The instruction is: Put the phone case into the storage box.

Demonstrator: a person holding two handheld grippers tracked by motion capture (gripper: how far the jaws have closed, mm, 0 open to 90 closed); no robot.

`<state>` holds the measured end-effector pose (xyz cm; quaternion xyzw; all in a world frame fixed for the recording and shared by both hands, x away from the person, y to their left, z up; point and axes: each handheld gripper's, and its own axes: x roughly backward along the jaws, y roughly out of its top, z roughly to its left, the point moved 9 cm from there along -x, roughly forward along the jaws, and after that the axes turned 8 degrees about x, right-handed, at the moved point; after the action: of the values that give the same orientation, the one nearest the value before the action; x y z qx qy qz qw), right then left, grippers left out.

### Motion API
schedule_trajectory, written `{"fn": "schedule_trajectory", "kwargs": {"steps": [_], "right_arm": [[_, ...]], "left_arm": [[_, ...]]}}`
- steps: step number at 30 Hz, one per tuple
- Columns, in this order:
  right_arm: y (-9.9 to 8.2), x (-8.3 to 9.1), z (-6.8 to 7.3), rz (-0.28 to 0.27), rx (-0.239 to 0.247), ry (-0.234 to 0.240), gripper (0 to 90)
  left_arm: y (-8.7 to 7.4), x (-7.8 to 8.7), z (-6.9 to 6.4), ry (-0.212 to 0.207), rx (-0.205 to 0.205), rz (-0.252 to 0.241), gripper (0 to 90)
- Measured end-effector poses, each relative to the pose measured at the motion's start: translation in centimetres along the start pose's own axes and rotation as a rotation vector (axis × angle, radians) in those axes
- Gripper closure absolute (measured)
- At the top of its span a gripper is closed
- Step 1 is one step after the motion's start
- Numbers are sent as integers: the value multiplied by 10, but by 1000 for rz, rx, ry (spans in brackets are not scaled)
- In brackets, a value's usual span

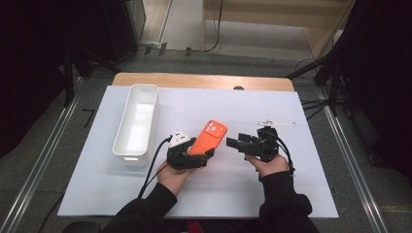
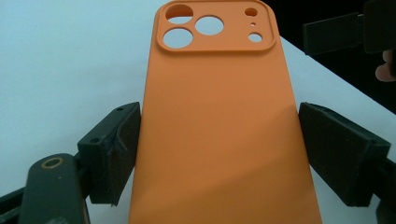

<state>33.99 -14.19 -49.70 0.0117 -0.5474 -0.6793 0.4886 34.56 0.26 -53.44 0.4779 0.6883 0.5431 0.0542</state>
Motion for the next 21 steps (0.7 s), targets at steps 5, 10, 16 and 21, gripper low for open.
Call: {"fn": "schedule_trajectory", "kwargs": {"steps": [5, 10, 16, 21], "right_arm": [[4, -6, 0, 0, -4, 0, 296], [8, -10, -2, -4, -14, 5, 302], [14, -14, -3, -12, -37, 19, 311], [17, -17, -3, -12, -49, 22, 313]], "left_arm": [[4, -3, -1, -7, -19, -6, 165], [6, -4, -1, -9, -21, -4, 165], [6, -4, 0, -2, -15, -11, 165], [6, -4, -1, 0, -17, -18, 165]]}}
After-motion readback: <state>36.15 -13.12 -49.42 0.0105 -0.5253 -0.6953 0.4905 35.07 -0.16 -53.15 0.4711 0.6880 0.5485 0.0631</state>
